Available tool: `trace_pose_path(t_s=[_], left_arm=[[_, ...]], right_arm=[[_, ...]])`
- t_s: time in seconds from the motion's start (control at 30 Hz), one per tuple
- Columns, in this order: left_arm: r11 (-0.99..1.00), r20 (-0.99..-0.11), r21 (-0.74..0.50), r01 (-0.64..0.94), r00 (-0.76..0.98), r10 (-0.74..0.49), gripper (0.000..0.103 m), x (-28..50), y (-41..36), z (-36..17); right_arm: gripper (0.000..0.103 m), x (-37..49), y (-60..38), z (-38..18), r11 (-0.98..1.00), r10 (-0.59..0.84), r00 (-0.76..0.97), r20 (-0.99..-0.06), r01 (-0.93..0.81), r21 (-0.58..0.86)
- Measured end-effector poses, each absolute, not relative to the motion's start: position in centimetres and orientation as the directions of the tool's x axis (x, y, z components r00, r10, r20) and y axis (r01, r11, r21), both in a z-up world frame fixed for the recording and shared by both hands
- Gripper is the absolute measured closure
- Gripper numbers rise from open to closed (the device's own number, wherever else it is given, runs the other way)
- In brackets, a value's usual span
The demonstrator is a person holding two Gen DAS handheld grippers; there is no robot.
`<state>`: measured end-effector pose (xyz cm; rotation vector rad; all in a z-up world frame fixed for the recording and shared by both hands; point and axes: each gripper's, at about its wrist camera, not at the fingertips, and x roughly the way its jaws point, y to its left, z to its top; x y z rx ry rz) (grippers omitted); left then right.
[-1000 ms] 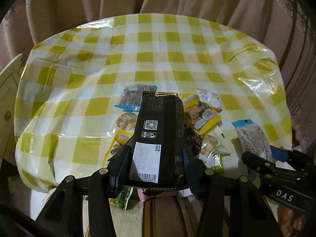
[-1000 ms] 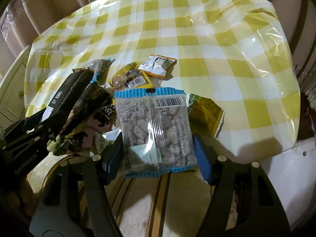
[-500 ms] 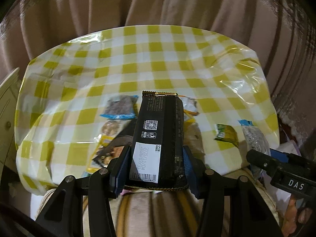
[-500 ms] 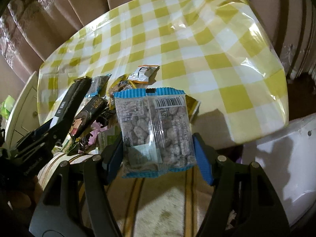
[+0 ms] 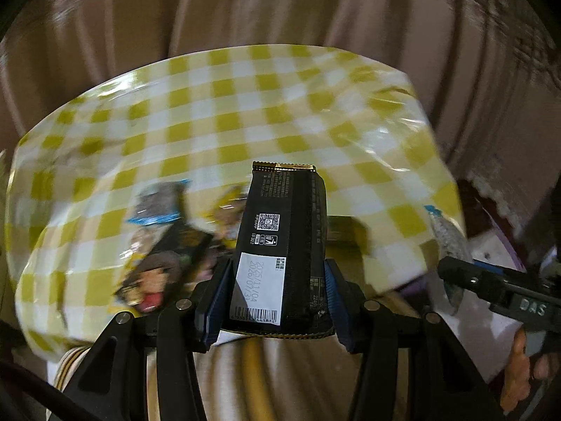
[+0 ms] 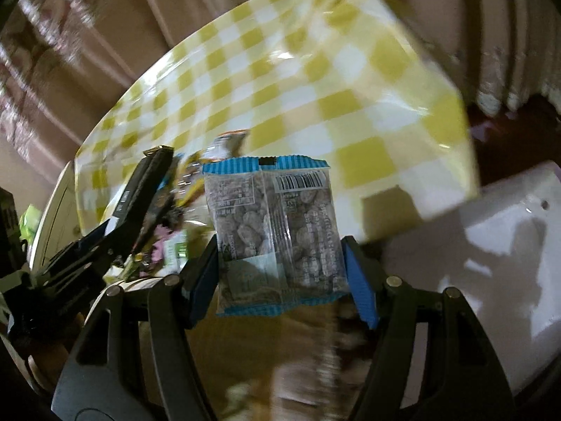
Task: Organize snacks
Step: 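Carry both snacks to the white bin and open both tools to drop them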
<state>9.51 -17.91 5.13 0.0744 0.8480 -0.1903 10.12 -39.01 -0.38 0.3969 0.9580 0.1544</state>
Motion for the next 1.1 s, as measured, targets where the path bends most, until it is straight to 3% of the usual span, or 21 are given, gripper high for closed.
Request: trace_pose_path(t_s=[0.27,0.5,0.7,1.0,1.1], left_arm=[[0.876,-0.784,-0.016,0.481,0.538,-0.310,0.051,8.9,-28.3,4.3],[0.662,-0.875,-0.050,0.748,0.286,-0.390,0.051,8.0,-38.3,1.0],[0.573,-0.950,-0.095,0.814,0.098,-0.298,0.051,9.4,-44.2,-3.9],[0.621,-0.989,-0.021,0.784,0.075,-0.127,0.050,12.5,-47.2,-9.3],[0.629,-0.989,-0.012,0.777,0.082,-0.120,0.042,12.4,-47.3,-9.2]], right_arm=[[0.034,7.2,-47.6,-2.7,0.900,0.151,0.552,-0.820,0.266,0.345],[0.034,4.1,-54.1,-5.4,0.868,-0.006,0.470,-0.883,0.441,0.229],[0.034,3.2,-57.2,-8.9,0.841,-0.025,0.370,-0.929,0.510,0.181],[0.033,4.5,-56.8,-12.2,0.865,0.058,0.309,-0.949,0.459,0.203],[0.033,4.8,-56.9,-12.3,0.871,0.070,0.308,-0.949,0.445,0.209]])
